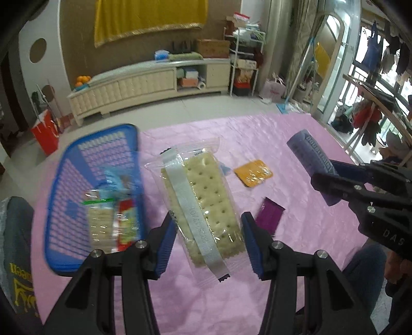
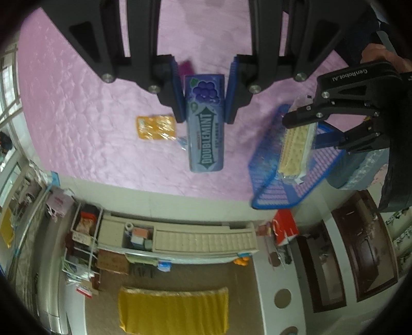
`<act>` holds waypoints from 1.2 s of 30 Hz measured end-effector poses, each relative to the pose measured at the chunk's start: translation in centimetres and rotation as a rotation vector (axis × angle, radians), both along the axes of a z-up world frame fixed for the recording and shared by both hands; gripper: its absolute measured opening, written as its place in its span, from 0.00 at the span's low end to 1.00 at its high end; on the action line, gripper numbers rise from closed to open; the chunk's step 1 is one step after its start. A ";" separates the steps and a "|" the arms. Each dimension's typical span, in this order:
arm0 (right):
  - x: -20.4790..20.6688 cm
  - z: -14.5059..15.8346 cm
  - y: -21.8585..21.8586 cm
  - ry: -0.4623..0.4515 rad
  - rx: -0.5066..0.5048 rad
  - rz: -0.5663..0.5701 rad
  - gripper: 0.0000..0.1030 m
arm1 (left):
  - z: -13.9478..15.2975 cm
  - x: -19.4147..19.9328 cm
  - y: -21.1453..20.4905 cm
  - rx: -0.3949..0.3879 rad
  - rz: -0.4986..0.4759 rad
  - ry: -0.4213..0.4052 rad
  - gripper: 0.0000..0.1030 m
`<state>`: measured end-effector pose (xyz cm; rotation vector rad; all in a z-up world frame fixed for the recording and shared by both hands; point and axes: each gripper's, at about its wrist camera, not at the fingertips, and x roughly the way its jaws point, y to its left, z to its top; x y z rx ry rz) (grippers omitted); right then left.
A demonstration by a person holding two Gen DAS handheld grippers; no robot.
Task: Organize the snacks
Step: 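Carry the gum tube and cracker pack over the basket and release both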
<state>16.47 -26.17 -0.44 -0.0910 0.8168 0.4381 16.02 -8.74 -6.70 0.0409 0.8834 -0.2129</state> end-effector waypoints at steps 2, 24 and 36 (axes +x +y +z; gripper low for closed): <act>-0.2 0.4 1.6 -0.009 0.013 0.019 0.34 | 0.8 -0.5 1.5 0.016 0.014 -0.007 0.46; 1.4 -2.2 16.9 0.048 -0.051 0.246 0.34 | 0.5 -0.7 16.7 0.116 0.093 -0.028 0.46; 2.9 -4.2 20.3 0.086 -0.126 0.270 0.34 | -2.9 1.5 17.5 0.122 0.042 0.044 0.46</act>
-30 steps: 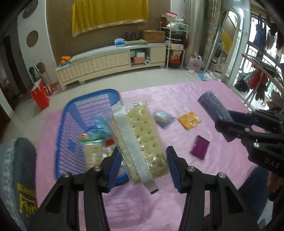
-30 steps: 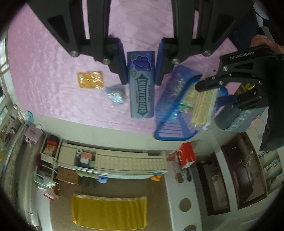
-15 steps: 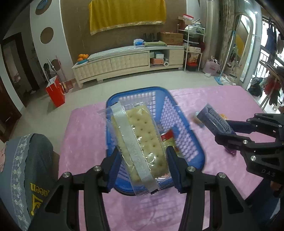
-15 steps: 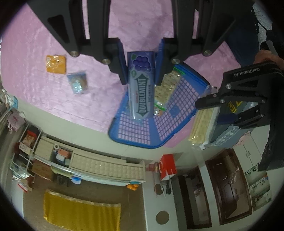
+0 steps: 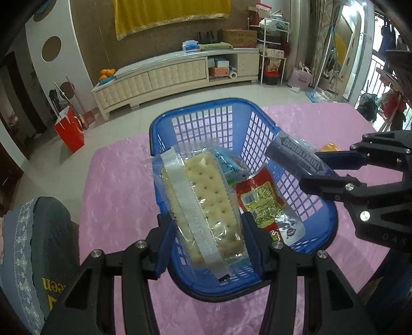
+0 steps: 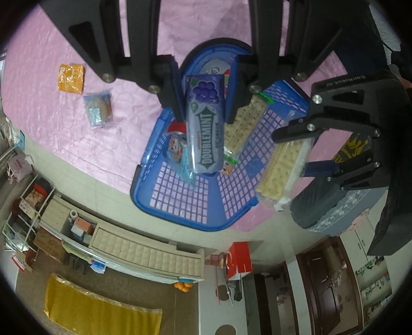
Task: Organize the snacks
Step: 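Carry the gum tube and cracker pack over the basket and release both, then move the left gripper to the purple bag and grasp it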
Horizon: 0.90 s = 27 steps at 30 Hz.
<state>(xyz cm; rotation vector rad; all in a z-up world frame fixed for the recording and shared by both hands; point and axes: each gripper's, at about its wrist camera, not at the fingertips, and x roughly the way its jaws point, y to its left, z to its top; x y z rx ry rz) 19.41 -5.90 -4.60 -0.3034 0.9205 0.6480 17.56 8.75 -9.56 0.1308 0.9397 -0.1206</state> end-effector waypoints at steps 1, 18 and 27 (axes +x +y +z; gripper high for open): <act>0.1 -0.1 0.2 0.004 -0.005 0.004 0.34 | -0.2 0.1 0.0 -0.003 -0.002 0.005 0.46; -0.4 2.0 -1.6 -0.085 -0.049 -0.040 0.78 | 1.2 -1.0 0.2 -0.019 -0.009 -0.032 0.66; -1.8 4.2 -6.3 -0.126 -0.068 -0.090 0.78 | 4.4 -2.3 -3.9 -0.004 -0.055 -0.088 0.71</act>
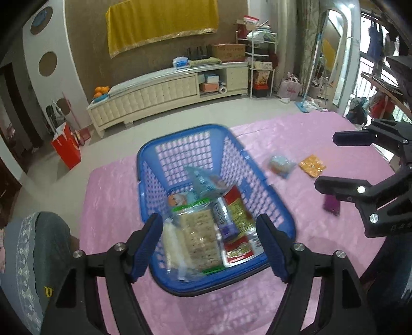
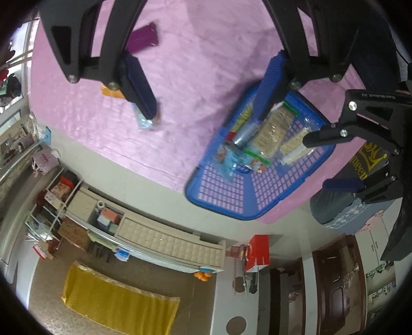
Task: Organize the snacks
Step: 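Move the left gripper to the purple bag and grasp it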
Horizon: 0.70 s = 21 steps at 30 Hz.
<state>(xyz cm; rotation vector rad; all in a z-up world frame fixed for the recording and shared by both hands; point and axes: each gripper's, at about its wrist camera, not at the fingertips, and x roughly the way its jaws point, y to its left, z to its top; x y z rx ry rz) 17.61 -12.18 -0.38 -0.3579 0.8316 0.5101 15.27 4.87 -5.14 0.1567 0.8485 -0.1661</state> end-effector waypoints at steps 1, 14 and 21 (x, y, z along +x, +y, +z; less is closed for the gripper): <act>-0.1 0.1 -0.5 -0.004 0.000 -0.009 0.78 | 0.3 -0.1 -0.7 0.001 -0.009 -0.004 0.71; 0.2 -0.3 -9.6 0.017 0.003 -0.137 0.79 | 1.1 0.7 -10.7 0.013 -0.152 -0.020 0.74; 0.7 -3.5 -14.0 0.077 0.013 -0.195 0.79 | -1.1 1.5 -15.9 0.015 -0.223 0.024 0.74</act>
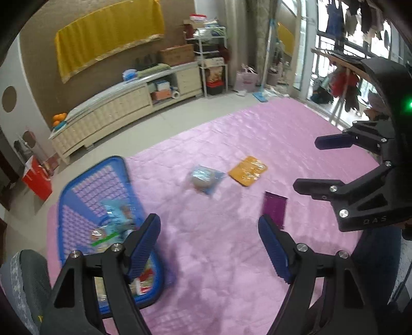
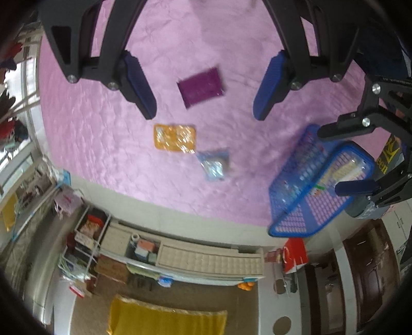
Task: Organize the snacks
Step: 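Move the left gripper to the purple bag and grasp it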
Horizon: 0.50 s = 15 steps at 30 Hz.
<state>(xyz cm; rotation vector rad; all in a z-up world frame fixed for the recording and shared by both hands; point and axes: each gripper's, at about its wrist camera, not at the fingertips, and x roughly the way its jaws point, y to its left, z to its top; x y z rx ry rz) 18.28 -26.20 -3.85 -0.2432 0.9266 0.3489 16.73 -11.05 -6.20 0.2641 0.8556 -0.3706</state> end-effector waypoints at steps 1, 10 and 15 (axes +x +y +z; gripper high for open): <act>0.0 -0.5 -0.7 0.008 0.004 -0.008 0.79 | -0.5 0.2 -0.7 0.003 -0.012 0.012 0.74; 0.4 -4.7 -5.9 0.084 0.008 -0.070 0.79 | -5.3 1.9 -6.6 -0.001 -0.103 0.113 0.74; 0.7 -7.2 -8.3 0.123 0.007 -0.096 0.79 | -8.6 3.5 -9.6 0.014 -0.162 0.177 0.74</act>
